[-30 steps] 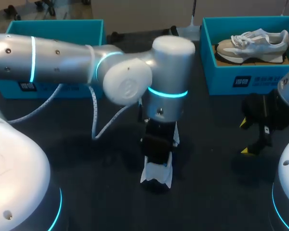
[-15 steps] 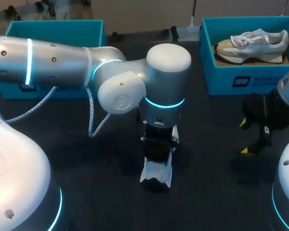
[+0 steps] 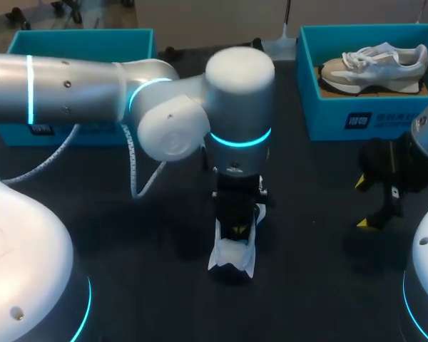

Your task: Take the shoe out of the shoebox, open the shoe tongue, remove and reinsert the insole, then place the shoe into the shoebox

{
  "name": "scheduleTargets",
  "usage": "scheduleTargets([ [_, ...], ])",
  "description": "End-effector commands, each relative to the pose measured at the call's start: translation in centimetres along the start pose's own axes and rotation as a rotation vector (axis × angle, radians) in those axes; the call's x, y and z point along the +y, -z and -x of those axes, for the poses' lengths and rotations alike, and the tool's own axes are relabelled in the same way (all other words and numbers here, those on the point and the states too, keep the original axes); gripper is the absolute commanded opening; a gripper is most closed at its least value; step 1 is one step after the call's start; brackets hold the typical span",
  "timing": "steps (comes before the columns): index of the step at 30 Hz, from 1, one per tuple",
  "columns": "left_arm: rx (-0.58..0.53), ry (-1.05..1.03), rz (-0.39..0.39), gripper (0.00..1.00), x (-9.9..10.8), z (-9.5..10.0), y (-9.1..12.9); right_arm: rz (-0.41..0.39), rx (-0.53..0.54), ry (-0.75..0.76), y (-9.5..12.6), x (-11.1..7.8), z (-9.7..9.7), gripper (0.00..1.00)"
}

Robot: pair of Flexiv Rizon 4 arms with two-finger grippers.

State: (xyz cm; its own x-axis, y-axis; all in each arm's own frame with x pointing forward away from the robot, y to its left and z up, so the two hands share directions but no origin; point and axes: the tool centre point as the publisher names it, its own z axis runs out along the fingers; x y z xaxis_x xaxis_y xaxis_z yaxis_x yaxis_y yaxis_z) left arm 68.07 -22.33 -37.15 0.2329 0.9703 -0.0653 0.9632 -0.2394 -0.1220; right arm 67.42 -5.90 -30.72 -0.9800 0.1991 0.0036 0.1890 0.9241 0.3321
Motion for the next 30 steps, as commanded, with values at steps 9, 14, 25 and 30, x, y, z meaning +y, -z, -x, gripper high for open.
scheduleTargets([
  [9, 0.052, -0.084, -0.119, 0.00, -3.7, -0.7, -2.0, -0.003, -0.003, -0.001, -0.1, 0.0, -0.1, 1.00],
  [14, 0.089, -0.081, -0.082, 0.00, -2.8, -1.2, -5.3, -0.003, -0.003, -0.001, -0.1, 0.0, -0.1, 1.00],
  [25, 0.063, -0.007, 0.050, 0.00, 2.5, -2.6, -4.9, -0.003, -0.003, -0.001, -0.1, 0.0, -0.1, 1.00],
  [30, 0.017, -0.018, 0.033, 0.00, 3.6, -2.6, -3.0, -0.003, -0.003, -0.001, -0.1, 0.0, -0.1, 1.00],
])
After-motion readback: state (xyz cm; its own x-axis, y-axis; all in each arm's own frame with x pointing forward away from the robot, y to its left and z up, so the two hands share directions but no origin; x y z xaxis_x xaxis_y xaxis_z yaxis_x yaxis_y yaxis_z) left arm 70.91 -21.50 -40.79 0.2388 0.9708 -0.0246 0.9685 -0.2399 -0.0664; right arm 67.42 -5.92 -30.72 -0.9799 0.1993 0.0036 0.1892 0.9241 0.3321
